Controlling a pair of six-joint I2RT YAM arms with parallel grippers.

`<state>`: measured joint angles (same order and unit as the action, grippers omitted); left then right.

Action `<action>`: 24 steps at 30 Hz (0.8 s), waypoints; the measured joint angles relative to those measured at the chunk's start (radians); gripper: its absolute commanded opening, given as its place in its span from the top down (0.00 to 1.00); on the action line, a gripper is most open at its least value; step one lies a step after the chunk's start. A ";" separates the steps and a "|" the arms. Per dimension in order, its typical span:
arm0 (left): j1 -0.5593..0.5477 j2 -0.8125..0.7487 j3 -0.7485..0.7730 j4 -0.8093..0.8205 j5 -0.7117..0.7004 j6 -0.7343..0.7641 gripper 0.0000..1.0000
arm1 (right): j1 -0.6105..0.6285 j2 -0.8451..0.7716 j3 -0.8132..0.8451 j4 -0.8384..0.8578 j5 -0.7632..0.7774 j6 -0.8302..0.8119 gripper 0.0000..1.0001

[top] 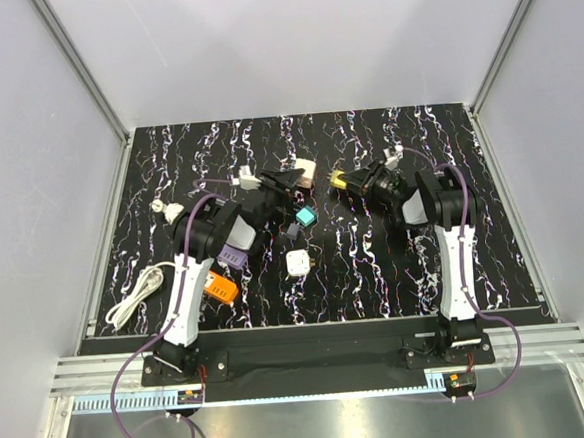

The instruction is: Pull the plug off the socket

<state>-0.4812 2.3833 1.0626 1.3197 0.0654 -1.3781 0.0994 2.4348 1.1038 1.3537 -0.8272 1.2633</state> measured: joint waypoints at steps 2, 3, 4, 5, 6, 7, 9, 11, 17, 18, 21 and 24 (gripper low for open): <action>0.029 0.000 -0.003 0.004 -0.035 -0.002 1.00 | -0.034 0.000 -0.022 -0.004 0.029 -0.014 1.00; 0.048 0.000 -0.004 0.007 -0.053 -0.003 1.00 | -0.051 -0.005 -0.029 0.001 0.045 -0.024 1.00; 0.063 0.000 -0.005 0.008 -0.068 -0.003 1.00 | -0.065 -0.007 -0.033 0.003 0.059 -0.029 1.00; 0.079 0.000 -0.005 0.009 -0.082 -0.003 1.00 | -0.078 -0.008 -0.034 0.004 0.068 -0.033 1.00; 0.091 0.000 -0.005 0.009 -0.095 -0.002 1.00 | -0.090 -0.008 -0.034 0.004 0.077 -0.037 1.00; 0.099 0.000 -0.005 0.010 -0.105 -0.001 1.00 | -0.098 -0.008 -0.034 0.004 0.084 -0.039 1.00; 0.102 0.000 -0.005 0.010 -0.117 0.001 1.00 | -0.101 -0.008 -0.034 0.005 0.086 -0.040 1.00; 0.098 0.000 -0.005 0.010 -0.122 0.009 1.00 | -0.101 -0.008 -0.034 0.005 0.084 -0.044 1.00; 0.087 -0.016 -0.005 -0.019 -0.117 0.047 1.00 | -0.099 -0.009 -0.026 0.000 0.074 -0.069 1.00; 0.085 -0.023 -0.005 -0.039 -0.116 0.056 1.00 | -0.097 -0.010 -0.023 -0.005 0.072 -0.079 1.00; 0.083 -0.045 0.003 -0.104 -0.107 0.084 1.00 | -0.088 -0.014 -0.016 -0.017 0.065 -0.119 1.00; 0.082 -0.060 0.024 -0.180 -0.093 0.108 1.00 | -0.073 -0.025 -0.015 -0.043 0.059 -0.160 1.00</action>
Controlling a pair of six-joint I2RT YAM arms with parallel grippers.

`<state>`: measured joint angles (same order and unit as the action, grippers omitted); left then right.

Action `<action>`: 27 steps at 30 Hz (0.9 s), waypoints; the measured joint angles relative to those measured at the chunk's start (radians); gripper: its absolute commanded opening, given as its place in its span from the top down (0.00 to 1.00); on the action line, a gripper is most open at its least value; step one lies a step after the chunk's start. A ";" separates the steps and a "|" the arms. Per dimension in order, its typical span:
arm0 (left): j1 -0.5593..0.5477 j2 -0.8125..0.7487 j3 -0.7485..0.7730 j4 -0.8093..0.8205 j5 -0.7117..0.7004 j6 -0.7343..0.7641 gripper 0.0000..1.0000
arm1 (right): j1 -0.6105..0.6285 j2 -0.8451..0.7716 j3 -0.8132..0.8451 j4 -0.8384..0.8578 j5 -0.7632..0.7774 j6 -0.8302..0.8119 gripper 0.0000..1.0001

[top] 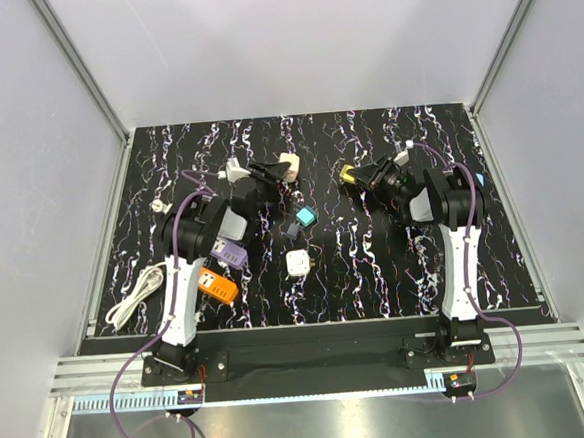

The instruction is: Pull the plug off the socket

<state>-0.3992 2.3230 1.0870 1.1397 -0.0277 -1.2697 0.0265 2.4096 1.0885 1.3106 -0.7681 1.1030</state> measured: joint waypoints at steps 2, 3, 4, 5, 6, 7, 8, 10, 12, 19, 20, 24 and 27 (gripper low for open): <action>0.000 -0.010 0.014 -0.050 0.006 0.019 1.00 | 0.010 -0.007 0.002 -0.014 -0.004 -0.019 1.00; -0.002 -0.019 0.020 -0.080 0.008 0.035 1.00 | 0.013 -0.009 0.005 -0.019 -0.004 -0.027 1.00; -0.003 -0.032 0.025 -0.121 0.010 0.058 1.00 | 0.015 -0.009 0.008 -0.024 -0.005 -0.031 1.00; -0.006 -0.046 0.027 -0.156 0.008 0.085 1.00 | 0.017 -0.009 0.011 -0.027 -0.006 -0.034 1.00; -0.010 -0.064 0.031 -0.193 0.003 0.116 1.00 | 0.019 -0.009 0.014 -0.029 -0.009 -0.036 1.00; -0.014 -0.087 0.034 -0.241 -0.007 0.153 1.00 | 0.019 -0.009 0.016 -0.029 -0.011 -0.038 1.00; -0.021 -0.114 0.036 -0.293 -0.018 0.190 1.00 | 0.019 -0.009 0.019 -0.029 -0.011 -0.040 1.00; -0.036 -0.160 0.040 -0.387 -0.053 0.262 1.00 | 0.022 -0.009 0.022 -0.033 -0.011 -0.046 1.00; -0.054 -0.208 0.041 -0.474 -0.102 0.340 1.00 | 0.023 -0.009 0.026 -0.048 -0.011 -0.058 1.00; -0.104 -0.314 0.034 -0.684 -0.270 0.492 1.00 | 0.046 -0.044 0.039 -0.193 -0.010 -0.145 1.00; -0.111 -0.329 0.032 -0.727 -0.302 0.498 1.00 | 0.054 -0.058 0.039 -0.220 -0.009 -0.167 1.00; -0.146 -0.387 0.034 -0.899 -0.454 0.497 1.00 | 0.098 -0.126 0.039 -0.357 0.009 -0.267 1.00; -0.182 -0.408 0.038 -1.011 -0.558 0.449 1.00 | 0.135 -0.183 0.039 -0.463 0.036 -0.337 1.00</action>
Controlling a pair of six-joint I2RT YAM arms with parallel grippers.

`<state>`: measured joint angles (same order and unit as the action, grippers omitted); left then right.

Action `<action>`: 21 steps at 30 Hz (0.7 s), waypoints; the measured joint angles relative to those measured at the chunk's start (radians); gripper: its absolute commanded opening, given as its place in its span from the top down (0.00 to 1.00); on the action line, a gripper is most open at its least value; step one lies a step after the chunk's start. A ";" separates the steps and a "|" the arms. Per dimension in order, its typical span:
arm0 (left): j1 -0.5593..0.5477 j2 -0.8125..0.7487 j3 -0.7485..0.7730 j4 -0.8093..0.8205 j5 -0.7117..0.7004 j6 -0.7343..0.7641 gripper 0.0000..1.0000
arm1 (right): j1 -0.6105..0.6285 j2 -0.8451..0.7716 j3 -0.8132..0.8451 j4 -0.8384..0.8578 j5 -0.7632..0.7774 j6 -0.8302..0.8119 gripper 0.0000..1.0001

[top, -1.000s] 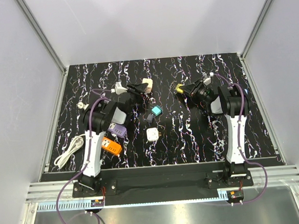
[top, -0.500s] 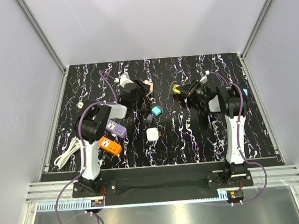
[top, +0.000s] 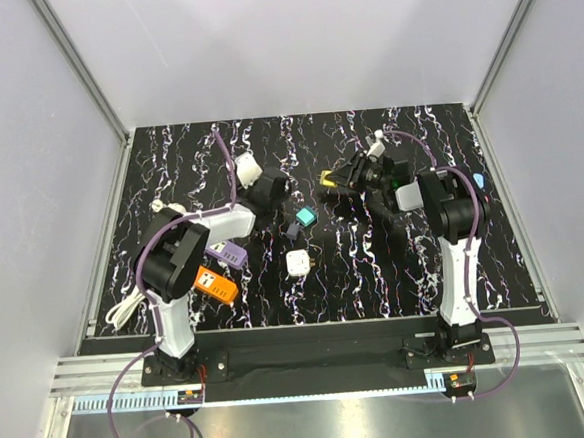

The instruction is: Pull the plug off the socket

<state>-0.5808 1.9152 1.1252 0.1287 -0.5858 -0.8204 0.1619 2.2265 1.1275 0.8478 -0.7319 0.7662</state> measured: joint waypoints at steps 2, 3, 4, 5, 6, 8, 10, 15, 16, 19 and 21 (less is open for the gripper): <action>-0.023 -0.010 0.000 -0.059 -0.061 -0.040 1.00 | 0.018 -0.033 0.000 -0.051 0.018 -0.029 1.00; -0.033 -0.017 -0.002 -0.089 -0.087 -0.061 1.00 | 0.027 -0.051 -0.003 -0.080 0.032 -0.040 1.00; -0.041 -0.027 -0.004 -0.121 -0.107 -0.082 1.00 | 0.036 -0.076 -0.012 -0.105 0.044 -0.050 1.00; -0.047 -0.037 -0.006 -0.158 -0.126 -0.106 1.00 | 0.043 -0.101 -0.025 -0.125 0.053 -0.056 1.00; -0.050 -0.046 -0.007 -0.193 -0.142 -0.132 1.00 | 0.052 -0.127 -0.042 -0.143 0.066 -0.060 1.00; -0.051 -0.061 -0.008 -0.265 -0.176 -0.192 1.00 | 0.066 -0.180 -0.084 -0.166 0.083 -0.063 1.00; -0.051 -0.074 -0.013 -0.323 -0.209 -0.241 1.00 | 0.086 -0.243 -0.145 -0.188 0.101 -0.066 1.00; -0.051 -0.086 -0.022 -0.415 -0.275 -0.307 0.99 | 0.140 -0.386 -0.243 -0.312 0.133 -0.111 1.00; -0.051 -0.089 -0.022 -0.433 -0.284 -0.317 0.95 | 0.146 -0.409 -0.254 -0.329 0.134 -0.118 1.00; -0.047 -0.098 -0.030 -0.467 -0.302 -0.336 0.91 | 0.149 -0.472 -0.294 -0.348 0.137 -0.127 1.00; -0.042 -0.105 -0.039 -0.480 -0.308 -0.341 0.89 | 0.149 -0.491 -0.319 -0.350 0.136 -0.128 1.00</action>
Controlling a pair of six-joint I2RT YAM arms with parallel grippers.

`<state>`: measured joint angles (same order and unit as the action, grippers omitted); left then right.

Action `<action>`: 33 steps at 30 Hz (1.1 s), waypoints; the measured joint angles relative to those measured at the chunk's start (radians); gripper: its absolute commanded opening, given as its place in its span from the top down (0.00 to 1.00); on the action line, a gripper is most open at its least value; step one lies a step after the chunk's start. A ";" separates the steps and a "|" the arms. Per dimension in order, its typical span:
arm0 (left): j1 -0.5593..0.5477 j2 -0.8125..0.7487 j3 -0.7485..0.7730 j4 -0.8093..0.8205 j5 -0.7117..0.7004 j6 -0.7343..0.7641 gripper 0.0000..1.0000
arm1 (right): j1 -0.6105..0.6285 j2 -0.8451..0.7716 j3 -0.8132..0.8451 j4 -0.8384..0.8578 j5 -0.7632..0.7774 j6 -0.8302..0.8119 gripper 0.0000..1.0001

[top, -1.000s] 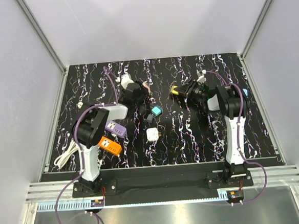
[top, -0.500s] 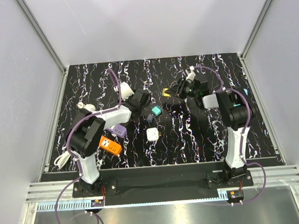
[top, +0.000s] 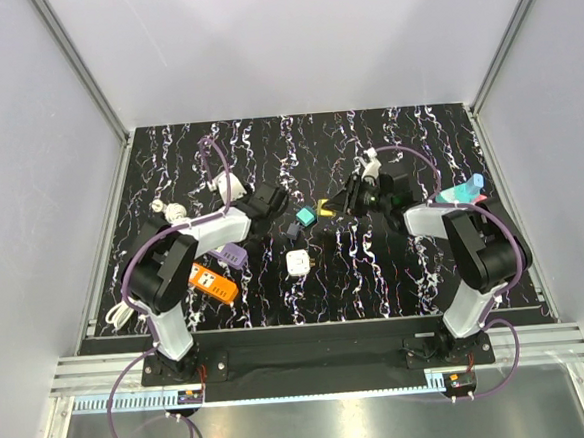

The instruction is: Pull the plug off the socket

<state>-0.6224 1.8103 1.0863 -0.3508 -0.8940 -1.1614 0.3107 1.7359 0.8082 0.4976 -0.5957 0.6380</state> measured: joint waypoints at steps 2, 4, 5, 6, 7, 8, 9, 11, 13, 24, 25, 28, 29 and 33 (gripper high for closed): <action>0.009 -0.003 -0.003 -0.007 0.000 -0.005 0.81 | 0.000 -0.003 -0.026 0.000 -0.007 0.001 1.00; 0.021 -0.004 -0.005 -0.008 -0.002 -0.011 0.69 | 0.003 -0.003 -0.057 -0.010 -0.012 0.003 1.00; 0.027 -0.004 -0.006 -0.007 -0.002 -0.014 0.66 | 0.005 -0.002 -0.069 -0.015 -0.015 0.004 1.00; 0.031 -0.004 -0.007 -0.007 -0.004 -0.016 0.60 | 0.010 -0.002 -0.080 -0.021 -0.017 0.006 1.00; 0.034 -0.004 -0.009 -0.006 -0.005 -0.018 0.50 | 0.016 -0.002 -0.087 -0.024 -0.018 0.007 1.00; 0.037 -0.005 -0.010 -0.006 -0.008 -0.018 0.34 | 0.023 -0.002 -0.093 -0.025 -0.018 0.010 1.00; 0.040 -0.005 -0.012 -0.006 -0.011 -0.018 0.29 | 0.031 -0.002 -0.098 -0.025 -0.018 0.012 1.00; 0.042 -0.005 -0.018 -0.009 -0.011 -0.018 0.16 | 0.045 -0.002 -0.101 -0.026 -0.017 0.014 0.96; 0.043 -0.005 -0.023 -0.015 -0.011 -0.020 0.09 | 0.056 -0.002 -0.101 -0.026 -0.017 0.014 0.94; 0.041 -0.042 -0.023 -0.018 -0.003 0.013 0.01 | 0.086 0.016 -0.089 -0.058 0.013 0.021 0.72; 0.039 -0.058 -0.023 -0.018 -0.003 0.019 0.01 | 0.089 0.018 -0.088 -0.066 0.016 0.021 0.70; 0.022 -0.111 -0.023 -0.014 -0.004 0.040 0.01 | 0.093 0.021 -0.084 -0.093 0.031 0.019 0.65; 0.016 -0.132 -0.023 -0.014 -0.005 0.049 0.01 | 0.094 0.023 -0.079 -0.101 0.034 0.018 0.64; -0.016 -0.191 -0.029 0.010 -0.003 0.085 0.01 | 0.098 0.032 -0.059 -0.133 0.042 0.013 0.53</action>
<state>-0.6388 1.6196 1.0576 -0.3412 -0.8967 -1.0760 0.4084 1.7676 0.7494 0.3649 -0.5533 0.6514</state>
